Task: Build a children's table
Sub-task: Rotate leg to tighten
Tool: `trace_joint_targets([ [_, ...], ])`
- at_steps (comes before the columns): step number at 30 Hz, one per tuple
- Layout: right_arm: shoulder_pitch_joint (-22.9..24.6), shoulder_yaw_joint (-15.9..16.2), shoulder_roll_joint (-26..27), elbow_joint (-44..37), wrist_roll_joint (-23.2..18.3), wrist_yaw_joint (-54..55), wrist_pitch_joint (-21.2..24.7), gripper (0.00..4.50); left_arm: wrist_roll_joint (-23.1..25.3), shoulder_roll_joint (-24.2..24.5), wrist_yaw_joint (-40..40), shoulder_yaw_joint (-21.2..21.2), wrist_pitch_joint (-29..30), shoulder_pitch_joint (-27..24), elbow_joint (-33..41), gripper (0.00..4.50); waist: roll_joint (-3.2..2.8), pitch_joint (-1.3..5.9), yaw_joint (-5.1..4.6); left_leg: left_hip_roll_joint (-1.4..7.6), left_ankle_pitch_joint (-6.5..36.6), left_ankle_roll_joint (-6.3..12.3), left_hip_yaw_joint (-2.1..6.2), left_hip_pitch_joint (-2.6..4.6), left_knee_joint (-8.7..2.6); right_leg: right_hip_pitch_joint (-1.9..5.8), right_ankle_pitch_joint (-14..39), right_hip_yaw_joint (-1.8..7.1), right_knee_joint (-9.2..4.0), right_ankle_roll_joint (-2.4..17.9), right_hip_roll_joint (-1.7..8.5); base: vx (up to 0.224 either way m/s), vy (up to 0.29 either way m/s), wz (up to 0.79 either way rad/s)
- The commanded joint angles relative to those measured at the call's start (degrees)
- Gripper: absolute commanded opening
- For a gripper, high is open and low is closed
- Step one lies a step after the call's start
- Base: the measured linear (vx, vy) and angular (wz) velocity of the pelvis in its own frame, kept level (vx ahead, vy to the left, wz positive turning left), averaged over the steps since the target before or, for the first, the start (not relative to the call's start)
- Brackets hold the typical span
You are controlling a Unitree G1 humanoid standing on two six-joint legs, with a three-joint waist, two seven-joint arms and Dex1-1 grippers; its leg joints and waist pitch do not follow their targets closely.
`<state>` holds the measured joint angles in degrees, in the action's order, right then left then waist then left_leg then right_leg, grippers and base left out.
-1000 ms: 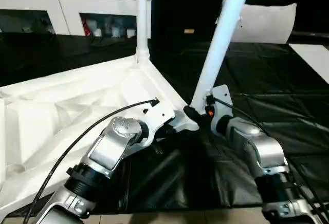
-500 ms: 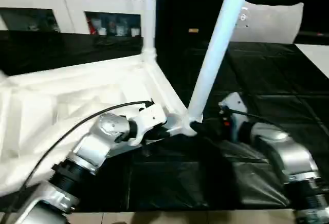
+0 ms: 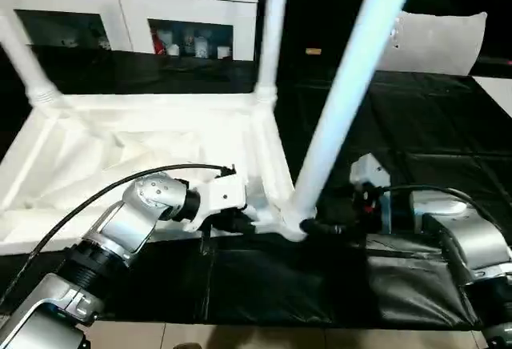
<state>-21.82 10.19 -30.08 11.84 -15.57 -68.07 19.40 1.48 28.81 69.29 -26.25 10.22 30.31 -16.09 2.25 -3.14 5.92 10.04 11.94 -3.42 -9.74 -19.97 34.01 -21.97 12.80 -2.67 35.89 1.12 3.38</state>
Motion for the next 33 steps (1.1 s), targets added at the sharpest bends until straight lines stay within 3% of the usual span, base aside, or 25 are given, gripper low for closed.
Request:
trace_joint_targets([
  [1, -1.35, 0.73, 0.49, 1.89, 0.47, -1.01, -0.98, 3.72, 0.90, -0.30, 2.83, -2.94, -1.28, -0.30, -0.08, 0.00, -0.45, 3.28, -0.16, 3.47, 6.27, 2.24, 0.79, 0.42, -3.91, 2.77, 1.54, 2.90, -3.76, 15.86, 5.16, 0.000, 0.000, 0.00],
  [17, -1.12, 2.03, 1.52, 4.01, 0.42, -2.52, -0.30, 2.45, 0.33, -0.57, 4.01, -2.57, -1.20, -0.67, -0.50, 0.00, -0.48, 3.48, 0.32, 3.38, 5.13, 2.06, 0.79, 0.33, -3.77, 2.84, 0.03, 2.89, -3.54, 14.97, 5.09, 0.000, 0.000, 0.00],
  [23, 1.20, 1.94, 2.61, 1.27, -1.54, -2.04, 2.40, 2.38, -1.88, -1.78, 2.64, -0.80, 1.98, -1.86, 1.23, 0.00, -0.34, 3.48, 0.36, 3.38, 4.64, 2.46, 0.82, 0.25, -3.79, 2.89, -0.56, 2.84, -3.48, 15.19, 5.08, 0.000, 0.000, 0.00],
  [24, 2.03, 1.57, 4.41, 0.15, -1.18, 2.18, 4.42, 2.38, -2.94, -3.26, 0.05, 0.80, 4.58, -2.25, 1.95, 0.00, -0.14, 3.46, 0.27, 3.40, 4.62, 2.36, 0.75, 0.26, -3.81, 2.92, -0.37, 2.89, -3.46, 15.06, 5.07, 0.000, 0.000, 0.00],
  [25, 2.17, 1.27, 5.47, 0.04, -0.71, 4.60, 4.92, 2.38, -3.72, -3.90, -0.71, 1.50, 5.78, -2.47, 2.53, 0.00, -0.39, 3.35, 0.28, 3.48, 4.60, 2.13, 0.84, 0.26, -3.90, 2.74, 0.37, 2.88, -3.52, 14.92, 5.13, 0.000, 0.000, 0.00],
  [27, 1.81, -0.27, 8.97, 0.51, -0.30, 11.04, 6.34, 2.38, -4.27, -5.42, -3.51, 2.73, 8.66, -2.71, 3.60, 0.00, -0.52, 2.94, -0.10, 3.33, 8.12, 0.53, 0.89, 0.28, -4.31, 2.46, 7.51, 2.85, -4.36, 13.82, 5.18, 0.000, 0.000, 0.00],
  [30, 0.32, -2.11, 14.38, 2.22, 2.23, 22.52, 8.70, 2.36, -1.40, -8.95, -12.28, 4.36, 12.84, -1.74, 2.43, 0.00, -0.48, 2.70, -0.95, 3.21, 12.15, -1.64, 1.23, 0.34, -4.71, 2.32, 17.70, 2.91, -5.26, 10.56, 5.24, -0.021, -0.002, -0.02],
  [33, -0.54, -3.41, 16.62, 3.21, 3.10, 27.79, 10.44, 2.36, -0.16, -11.05, -16.96, 5.52, 15.22, -0.87, 1.43, 0.00, -0.33, 2.76, -1.60, 3.12, 13.30, -2.26, 1.43, 0.38, -4.82, 2.17, 21.01, 2.90, -5.55, 9.05, 5.21, 0.000, 0.000, 0.00],
])
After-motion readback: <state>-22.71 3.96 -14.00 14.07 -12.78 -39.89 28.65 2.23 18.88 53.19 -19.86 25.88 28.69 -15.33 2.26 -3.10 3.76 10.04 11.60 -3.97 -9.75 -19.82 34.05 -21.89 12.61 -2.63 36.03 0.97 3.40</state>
